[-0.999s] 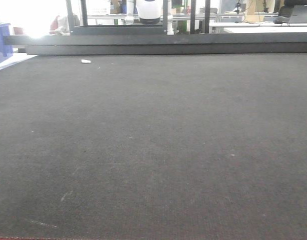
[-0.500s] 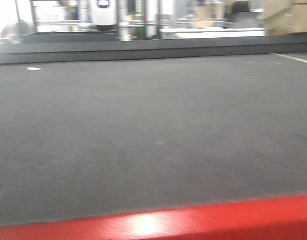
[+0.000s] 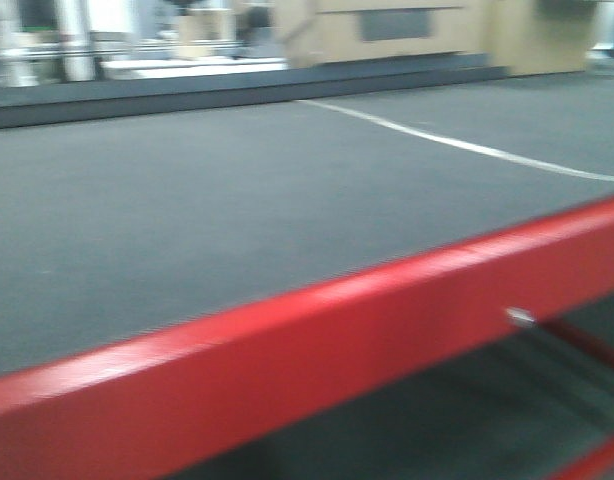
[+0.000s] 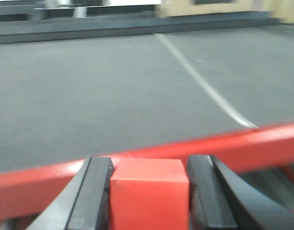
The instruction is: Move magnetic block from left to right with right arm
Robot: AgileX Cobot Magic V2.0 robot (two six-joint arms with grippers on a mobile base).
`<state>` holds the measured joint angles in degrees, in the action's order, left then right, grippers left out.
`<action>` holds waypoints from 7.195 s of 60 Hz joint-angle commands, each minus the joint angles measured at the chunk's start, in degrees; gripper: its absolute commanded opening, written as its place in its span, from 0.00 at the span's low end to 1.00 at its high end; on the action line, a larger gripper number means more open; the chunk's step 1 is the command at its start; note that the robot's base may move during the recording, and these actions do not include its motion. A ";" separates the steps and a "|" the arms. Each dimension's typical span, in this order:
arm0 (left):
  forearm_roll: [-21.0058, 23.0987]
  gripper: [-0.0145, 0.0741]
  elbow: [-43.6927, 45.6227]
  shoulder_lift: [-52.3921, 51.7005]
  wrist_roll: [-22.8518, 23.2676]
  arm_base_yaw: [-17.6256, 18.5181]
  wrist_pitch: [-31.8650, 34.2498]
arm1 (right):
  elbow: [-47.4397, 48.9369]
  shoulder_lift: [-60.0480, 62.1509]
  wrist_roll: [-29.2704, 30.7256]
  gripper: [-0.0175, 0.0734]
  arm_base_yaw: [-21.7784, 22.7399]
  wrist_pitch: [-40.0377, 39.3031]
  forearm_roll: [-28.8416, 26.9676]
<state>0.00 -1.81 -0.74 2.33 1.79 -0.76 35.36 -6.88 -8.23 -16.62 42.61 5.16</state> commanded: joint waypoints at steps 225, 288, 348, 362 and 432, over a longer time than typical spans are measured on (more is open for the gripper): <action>0.00 0.03 -0.51 -0.88 0.38 1.14 5.05 | 1.54 -1.03 0.54 0.35 0.28 -4.76 0.33; 0.00 0.03 -0.51 -0.88 0.38 0.39 5.05 | 1.54 -1.09 0.54 0.35 0.28 -4.76 0.33; 0.00 0.03 -0.51 -0.88 0.38 0.39 5.05 | 1.54 -1.09 0.54 0.35 0.28 -4.76 0.33; 0.00 0.03 -0.51 -0.88 0.38 0.39 5.05 | 1.54 -1.09 0.54 0.35 0.28 -4.76 0.33; 0.00 0.03 -0.51 -0.88 0.38 0.39 5.05 | 1.54 -1.09 0.54 0.35 0.28 -4.76 0.33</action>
<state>0.00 -1.81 -0.74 2.33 2.30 -0.77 35.36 -6.88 -8.23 -16.57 42.73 5.16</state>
